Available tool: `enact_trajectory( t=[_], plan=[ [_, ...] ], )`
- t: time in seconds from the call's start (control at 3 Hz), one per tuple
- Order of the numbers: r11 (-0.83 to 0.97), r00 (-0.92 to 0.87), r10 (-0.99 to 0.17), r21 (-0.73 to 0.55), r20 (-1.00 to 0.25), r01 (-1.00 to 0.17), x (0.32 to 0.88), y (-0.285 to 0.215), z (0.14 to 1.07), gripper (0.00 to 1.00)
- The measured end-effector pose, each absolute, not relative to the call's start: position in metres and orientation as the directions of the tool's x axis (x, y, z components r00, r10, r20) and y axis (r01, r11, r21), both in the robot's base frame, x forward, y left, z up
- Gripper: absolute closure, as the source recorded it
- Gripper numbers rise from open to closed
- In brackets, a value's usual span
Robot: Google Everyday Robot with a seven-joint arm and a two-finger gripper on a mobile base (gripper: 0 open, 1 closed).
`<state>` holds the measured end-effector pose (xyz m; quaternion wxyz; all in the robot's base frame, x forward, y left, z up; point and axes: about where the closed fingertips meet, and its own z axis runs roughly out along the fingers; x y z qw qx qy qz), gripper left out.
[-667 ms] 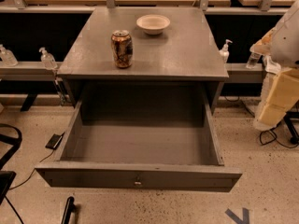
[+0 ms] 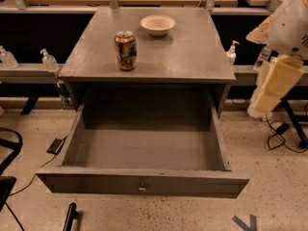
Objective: Place orange can into top drawer
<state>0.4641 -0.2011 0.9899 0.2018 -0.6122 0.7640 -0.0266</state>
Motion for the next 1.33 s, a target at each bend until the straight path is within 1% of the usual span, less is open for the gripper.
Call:
enact_trajectory(
  t=[0.33, 0.67, 1.0, 1.33],
  plan=[
    [0.216, -0.055, -0.908, -0.351, -0.415, -0.911, 0.514, -0.161, 1.011, 0.00],
    [0.231, 0.066, -0.812, -0.423, -0.580, -0.876, 0.563, -0.104, 1.035, 0.00],
    [0.301, 0.093, -0.737, -0.449, -0.669, -0.841, 0.597, -0.065, 1.041, 0.00],
    [0.355, 0.112, -0.710, -0.490, -0.695, -0.796, 0.612, -0.062, 1.059, 0.00]
  ],
)
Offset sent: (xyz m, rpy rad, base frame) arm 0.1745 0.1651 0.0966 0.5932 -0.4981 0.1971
